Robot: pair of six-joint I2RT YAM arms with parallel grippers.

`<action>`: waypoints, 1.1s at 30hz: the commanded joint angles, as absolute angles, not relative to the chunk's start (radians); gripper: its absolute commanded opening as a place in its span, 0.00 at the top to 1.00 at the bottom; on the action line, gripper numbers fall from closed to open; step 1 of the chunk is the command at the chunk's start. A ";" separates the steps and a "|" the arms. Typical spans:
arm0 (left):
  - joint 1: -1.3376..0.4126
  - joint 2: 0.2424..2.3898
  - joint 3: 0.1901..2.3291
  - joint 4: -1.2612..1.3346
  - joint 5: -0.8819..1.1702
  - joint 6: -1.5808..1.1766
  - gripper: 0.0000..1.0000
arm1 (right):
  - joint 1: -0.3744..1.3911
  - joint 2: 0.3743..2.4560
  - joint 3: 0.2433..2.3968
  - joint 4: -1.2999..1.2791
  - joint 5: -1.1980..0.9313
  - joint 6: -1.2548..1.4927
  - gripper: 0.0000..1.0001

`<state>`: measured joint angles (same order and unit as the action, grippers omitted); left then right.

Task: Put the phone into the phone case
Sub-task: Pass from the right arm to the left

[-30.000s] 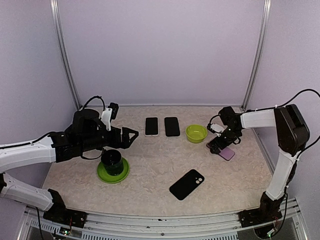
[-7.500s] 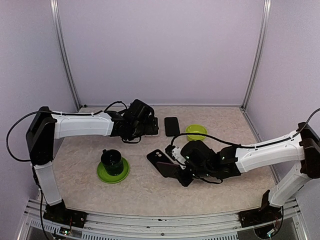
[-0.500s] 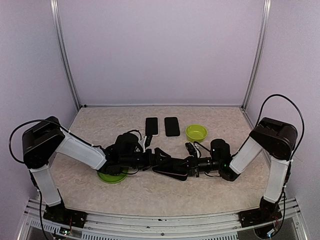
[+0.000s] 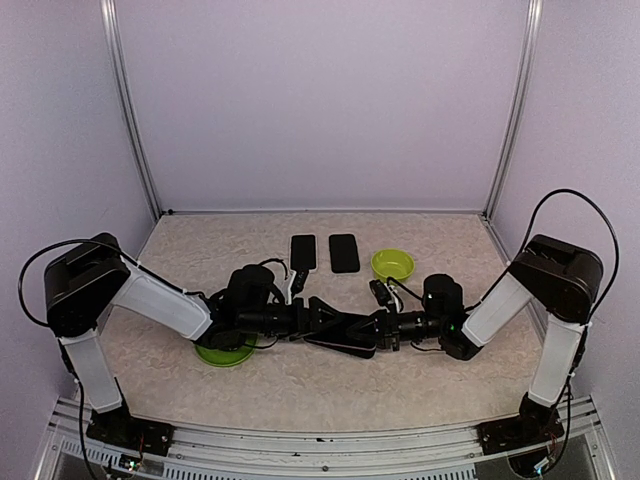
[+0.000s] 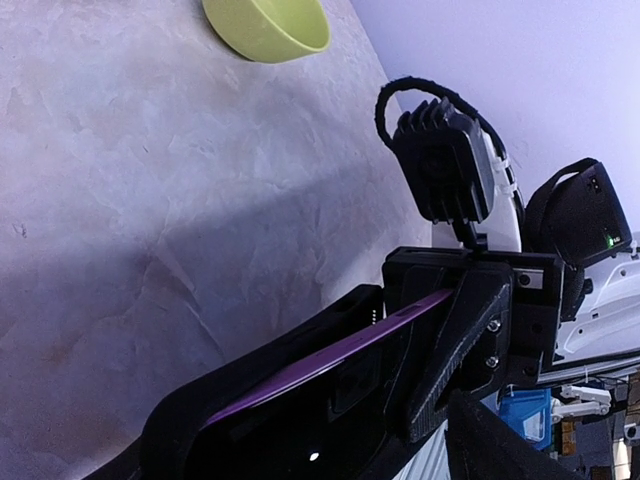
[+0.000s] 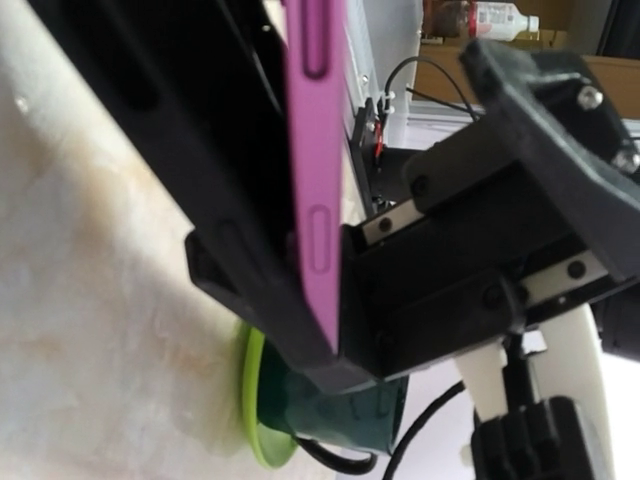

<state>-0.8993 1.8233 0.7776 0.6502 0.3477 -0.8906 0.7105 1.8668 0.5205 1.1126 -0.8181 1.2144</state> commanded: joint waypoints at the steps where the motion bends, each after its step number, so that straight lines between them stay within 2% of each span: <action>1: -0.938 1.793 0.796 0.763 0.441 -0.865 0.23 | 0.713 1.852 0.527 1.174 -0.837 1.196 1.00; 8: -0.948 1.789 0.793 0.798 0.477 -0.857 0.41 | 0.713 1.862 0.524 1.182 -0.849 1.195 1.00; 14: -0.956 1.774 0.793 0.804 0.488 -0.843 0.45 | 0.713 1.864 0.525 1.182 -0.857 1.194 1.00; 20: -0.960 1.761 0.791 0.819 0.508 -0.837 0.60 | 0.712 1.857 0.525 1.179 -0.864 1.193 1.00; 24: -0.960 1.760 0.793 0.833 0.527 -0.842 0.66 | 0.712 1.853 0.528 1.175 -0.871 1.188 1.00; 33: -0.960 1.753 0.793 0.856 0.551 -0.851 0.72 | 0.700 1.833 0.523 1.172 -0.893 1.177 0.78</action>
